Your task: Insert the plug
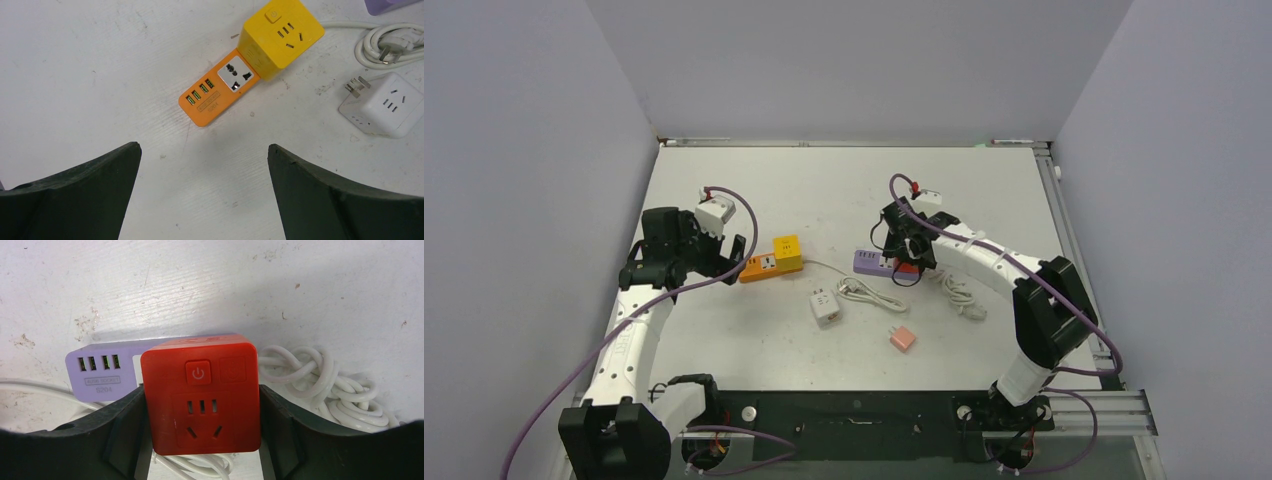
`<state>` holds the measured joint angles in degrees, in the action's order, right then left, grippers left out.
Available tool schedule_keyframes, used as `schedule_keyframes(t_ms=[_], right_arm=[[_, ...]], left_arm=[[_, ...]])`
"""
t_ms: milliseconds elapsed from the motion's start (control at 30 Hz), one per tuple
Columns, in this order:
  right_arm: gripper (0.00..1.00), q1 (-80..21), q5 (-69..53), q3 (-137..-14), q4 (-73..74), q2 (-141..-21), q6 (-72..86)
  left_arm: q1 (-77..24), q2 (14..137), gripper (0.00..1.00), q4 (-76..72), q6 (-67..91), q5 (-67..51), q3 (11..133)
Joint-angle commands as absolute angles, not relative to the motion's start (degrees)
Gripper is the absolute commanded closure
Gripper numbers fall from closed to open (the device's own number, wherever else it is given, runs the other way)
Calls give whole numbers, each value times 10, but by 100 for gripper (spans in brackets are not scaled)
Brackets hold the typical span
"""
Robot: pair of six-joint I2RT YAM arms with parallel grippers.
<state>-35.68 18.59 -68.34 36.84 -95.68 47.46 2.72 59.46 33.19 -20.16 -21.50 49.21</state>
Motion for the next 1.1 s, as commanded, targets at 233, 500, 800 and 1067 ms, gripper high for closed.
schedule_keyframes(t_ms=[233, 500, 800, 1067], right_arm=[[95, -372, 213, -650, 370, -938, 490], [95, -378, 235, -621, 343, -938, 484], [95, -377, 232, -553, 268, -930, 467], [95, -376, 229, -551, 253, -948, 450]], left_arm=[[30, 580, 4, 314, -202, -221, 500], [30, 577, 4, 315, -201, -221, 500], [30, 574, 4, 317, -201, -221, 498], [30, 574, 4, 317, -198, -221, 501]])
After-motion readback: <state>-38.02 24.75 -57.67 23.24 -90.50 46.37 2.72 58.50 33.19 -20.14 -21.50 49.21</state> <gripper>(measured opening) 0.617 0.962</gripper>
